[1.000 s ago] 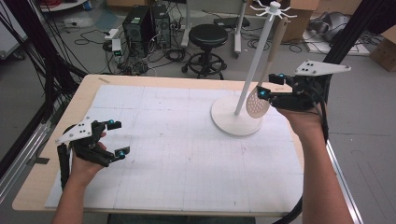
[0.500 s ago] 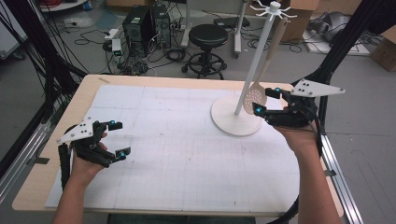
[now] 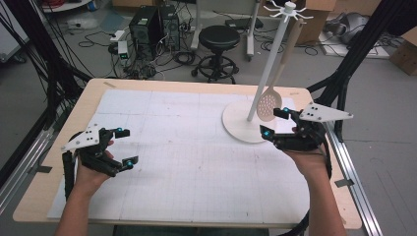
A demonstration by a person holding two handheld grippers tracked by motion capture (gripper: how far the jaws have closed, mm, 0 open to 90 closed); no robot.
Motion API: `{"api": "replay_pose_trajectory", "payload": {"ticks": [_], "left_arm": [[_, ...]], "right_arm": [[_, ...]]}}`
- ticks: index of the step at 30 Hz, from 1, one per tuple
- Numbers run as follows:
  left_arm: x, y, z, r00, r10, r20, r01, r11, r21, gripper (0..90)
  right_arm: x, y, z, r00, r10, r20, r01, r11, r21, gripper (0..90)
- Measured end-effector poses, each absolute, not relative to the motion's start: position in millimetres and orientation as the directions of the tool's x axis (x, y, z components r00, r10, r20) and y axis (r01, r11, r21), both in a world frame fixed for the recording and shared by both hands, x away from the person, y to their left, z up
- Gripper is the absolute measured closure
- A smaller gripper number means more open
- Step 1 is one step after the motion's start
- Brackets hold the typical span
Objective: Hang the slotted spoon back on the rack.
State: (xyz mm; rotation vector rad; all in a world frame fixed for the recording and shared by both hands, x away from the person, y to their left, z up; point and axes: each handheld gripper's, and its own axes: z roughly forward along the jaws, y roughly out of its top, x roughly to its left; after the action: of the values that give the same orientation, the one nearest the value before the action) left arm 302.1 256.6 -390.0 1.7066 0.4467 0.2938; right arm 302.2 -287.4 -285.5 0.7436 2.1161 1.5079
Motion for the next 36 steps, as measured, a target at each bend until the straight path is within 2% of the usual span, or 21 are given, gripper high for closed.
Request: {"api": "replay_pose_trajectory", "payload": {"ticks": [10,22,29,36], "left_arm": [[302.4,254.6,-391.7,0.894,0.445,-0.055,0.134,-0.149,0.98,1.8],[304.5,247.3,-395.5,0.903,0.426,-0.059,0.141,-0.164,0.976,1.8],[303.4,248.5,-395.0,0.904,0.422,-0.06,0.142,-0.167,0.976,1.9],[305.1,253.5,-396.5,0.901,0.427,-0.079,0.155,-0.145,0.977,1.8]], "right_arm": [[288.5,-285.9,-323.5,-0.762,0.647,0.003,0.195,0.225,0.955,21.7],[284.6,-284.3,-341.3,-0.768,0.64,0.003,0.206,0.243,0.948,20.0],[286.9,-278.2,-353.5,-0.784,0.62,-0.001,0.219,0.278,0.935,15.7],[290.0,-280.7,-364.1,-0.777,0.629,0.011,0.226,0.263,0.938,11.7]]}}
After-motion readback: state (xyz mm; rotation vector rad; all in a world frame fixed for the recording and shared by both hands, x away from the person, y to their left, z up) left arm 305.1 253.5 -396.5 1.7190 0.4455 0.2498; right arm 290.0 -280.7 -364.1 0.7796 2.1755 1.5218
